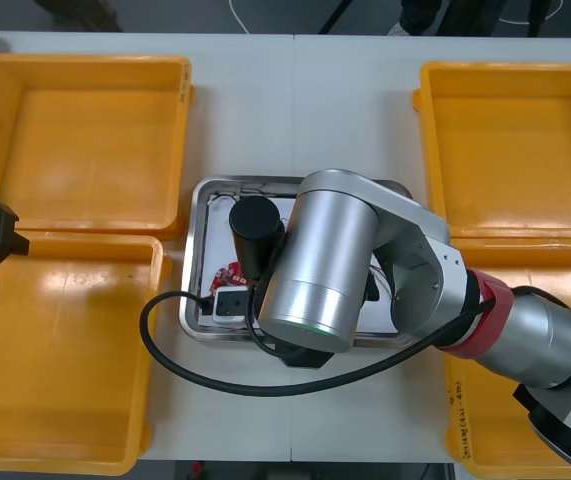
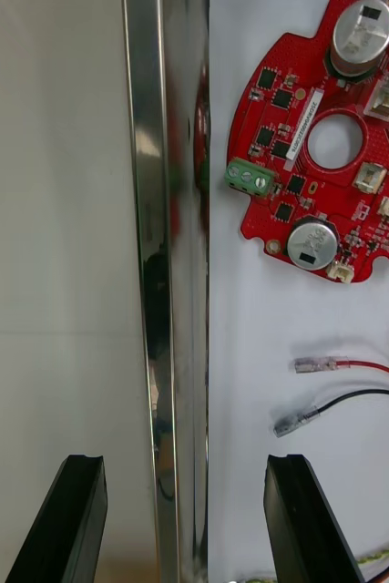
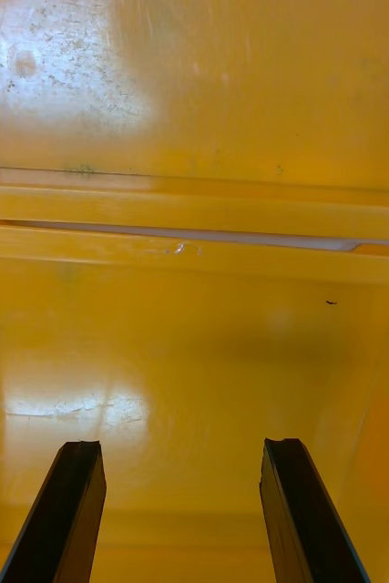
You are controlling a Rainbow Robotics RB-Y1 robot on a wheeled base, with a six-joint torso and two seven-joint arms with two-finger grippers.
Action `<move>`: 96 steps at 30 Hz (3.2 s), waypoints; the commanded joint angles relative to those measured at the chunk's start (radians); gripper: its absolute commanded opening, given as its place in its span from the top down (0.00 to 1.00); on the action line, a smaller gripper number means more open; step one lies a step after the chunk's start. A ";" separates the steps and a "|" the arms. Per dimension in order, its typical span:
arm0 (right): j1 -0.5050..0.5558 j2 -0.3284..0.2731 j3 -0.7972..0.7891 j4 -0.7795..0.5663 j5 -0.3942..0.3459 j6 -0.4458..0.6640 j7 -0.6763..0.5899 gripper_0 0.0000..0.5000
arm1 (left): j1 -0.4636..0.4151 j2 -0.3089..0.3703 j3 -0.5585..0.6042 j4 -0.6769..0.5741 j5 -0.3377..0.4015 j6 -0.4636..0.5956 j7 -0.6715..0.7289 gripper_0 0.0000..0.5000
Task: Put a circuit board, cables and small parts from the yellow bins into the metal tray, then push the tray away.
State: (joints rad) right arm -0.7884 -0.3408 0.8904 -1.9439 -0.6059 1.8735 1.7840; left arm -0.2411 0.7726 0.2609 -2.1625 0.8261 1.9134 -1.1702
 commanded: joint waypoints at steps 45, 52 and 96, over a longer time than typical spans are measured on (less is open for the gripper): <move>-0.017 0.005 0.203 0.106 0.115 -0.215 -0.006 0.00 | 0.014 0.044 0.031 -0.031 0.007 0.006 -0.037 0.00; -0.017 0.005 0.205 0.138 0.124 -0.228 0.002 0.00 | 0.014 0.044 0.031 -0.031 0.007 0.006 -0.037 0.00; -0.049 -0.047 0.168 0.086 0.114 -0.255 0.000 1.00 | 0.014 0.044 0.031 -0.031 0.007 0.006 -0.037 0.00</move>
State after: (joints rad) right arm -0.7936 -0.3553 1.0758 -1.8229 -0.4837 1.6479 1.7837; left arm -0.2411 0.7726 0.2609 -2.1627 0.8261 1.9134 -1.1702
